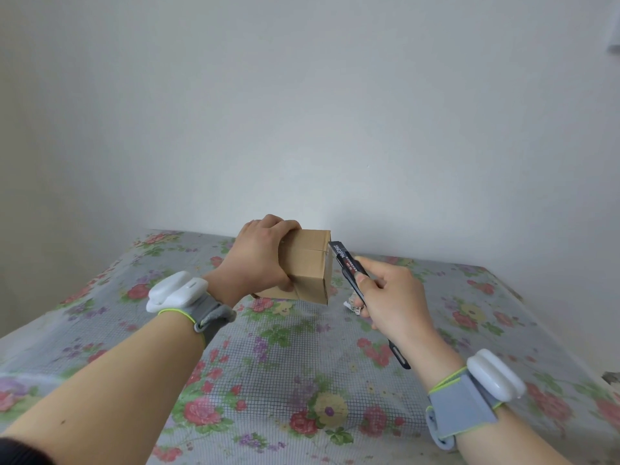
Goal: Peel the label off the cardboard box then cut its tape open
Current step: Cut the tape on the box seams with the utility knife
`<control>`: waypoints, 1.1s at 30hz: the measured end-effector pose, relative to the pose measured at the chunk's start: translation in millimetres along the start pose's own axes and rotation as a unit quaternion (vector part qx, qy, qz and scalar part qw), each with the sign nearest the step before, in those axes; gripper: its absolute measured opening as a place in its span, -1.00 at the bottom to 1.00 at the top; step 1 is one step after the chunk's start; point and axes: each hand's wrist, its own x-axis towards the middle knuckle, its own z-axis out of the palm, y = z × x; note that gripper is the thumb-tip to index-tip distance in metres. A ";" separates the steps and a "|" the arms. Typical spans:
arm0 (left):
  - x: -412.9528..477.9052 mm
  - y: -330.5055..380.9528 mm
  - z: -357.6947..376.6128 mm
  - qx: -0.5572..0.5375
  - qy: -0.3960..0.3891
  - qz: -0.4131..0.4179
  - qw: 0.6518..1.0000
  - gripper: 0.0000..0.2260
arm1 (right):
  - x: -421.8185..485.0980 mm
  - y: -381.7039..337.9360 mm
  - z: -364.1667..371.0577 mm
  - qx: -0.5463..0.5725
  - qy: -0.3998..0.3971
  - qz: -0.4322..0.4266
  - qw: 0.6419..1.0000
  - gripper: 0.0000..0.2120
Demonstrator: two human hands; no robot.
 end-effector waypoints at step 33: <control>3.6 1.2 0.1 0.002 -0.006 0.004 1.000 -0.13 | -16.2 -3.3 -0.6 -0.054 -0.039 -0.051 0.997 -0.55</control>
